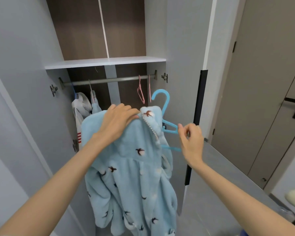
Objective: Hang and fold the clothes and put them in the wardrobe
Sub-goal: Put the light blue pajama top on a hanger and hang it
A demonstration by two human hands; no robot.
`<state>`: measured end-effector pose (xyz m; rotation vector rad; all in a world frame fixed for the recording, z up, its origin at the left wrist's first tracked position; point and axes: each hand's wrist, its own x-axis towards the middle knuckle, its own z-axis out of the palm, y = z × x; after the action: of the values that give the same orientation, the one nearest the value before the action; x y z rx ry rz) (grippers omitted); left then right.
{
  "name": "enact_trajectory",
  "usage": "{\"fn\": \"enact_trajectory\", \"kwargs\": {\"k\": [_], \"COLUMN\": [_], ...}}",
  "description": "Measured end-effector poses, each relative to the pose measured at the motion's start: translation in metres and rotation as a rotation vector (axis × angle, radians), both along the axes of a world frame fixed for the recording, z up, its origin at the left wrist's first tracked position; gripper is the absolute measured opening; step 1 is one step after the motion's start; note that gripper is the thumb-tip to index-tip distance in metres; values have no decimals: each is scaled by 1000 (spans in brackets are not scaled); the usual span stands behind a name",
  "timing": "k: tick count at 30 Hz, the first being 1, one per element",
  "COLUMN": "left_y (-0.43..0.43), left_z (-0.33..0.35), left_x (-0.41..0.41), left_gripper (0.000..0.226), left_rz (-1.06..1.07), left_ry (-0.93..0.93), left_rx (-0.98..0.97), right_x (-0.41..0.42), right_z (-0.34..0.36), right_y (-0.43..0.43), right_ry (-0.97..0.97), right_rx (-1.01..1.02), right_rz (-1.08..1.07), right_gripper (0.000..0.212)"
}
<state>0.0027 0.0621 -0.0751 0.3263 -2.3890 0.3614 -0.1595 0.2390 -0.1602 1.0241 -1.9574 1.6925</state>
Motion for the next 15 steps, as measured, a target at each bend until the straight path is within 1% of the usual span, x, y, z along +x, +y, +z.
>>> {"fn": "enact_trajectory", "kwargs": {"k": [1,2,3,4,5,6,8,9,10,12,13,14,15], "left_y": [-1,-4,-6,-8,-9,-9,-9,-9,-9,-10,-11,-12,-13], "left_z": [2,3,5,7,9,11,14,16,18,20,20,20,20], "left_x": [3,6,9,11,12,13,15,17,19,24,27,31,35], "left_gripper": [50,49,45,39,33,29,28,30,31,29,26,24,22], "left_rz": [16,36,57,70,75,68,25,5,-7,-14,-10,-1,15], "left_ry": [29,64,104,140,165,183,211,221,229,248,260,272,282], "left_rx": [35,61,81,103,133,166,221,236,245,252,253,254,254], "right_x": [1,2,4,5,7,7,11,14,18,25,27,28,27], "right_z": [-11,-21,-31,-38,-45,-51,-51,-50,-48,-43,-41,-41,-43], "right_y": [5,10,12,12,11,7,-3,-9,-16,-25,-29,-30,-30], "right_ry": [108,233,324,336,314,288,218,208,223,208,214,239,260], "right_rx": [56,175,336,527,689,793,882,898,921,1038,1093,1149,1202], "right_rz": [-4,-3,38,107,187,268,411,465,508,559,584,608,625], "right_gripper": [44,45,44,39,27,21,47,50,45,25,25,32,34]}}
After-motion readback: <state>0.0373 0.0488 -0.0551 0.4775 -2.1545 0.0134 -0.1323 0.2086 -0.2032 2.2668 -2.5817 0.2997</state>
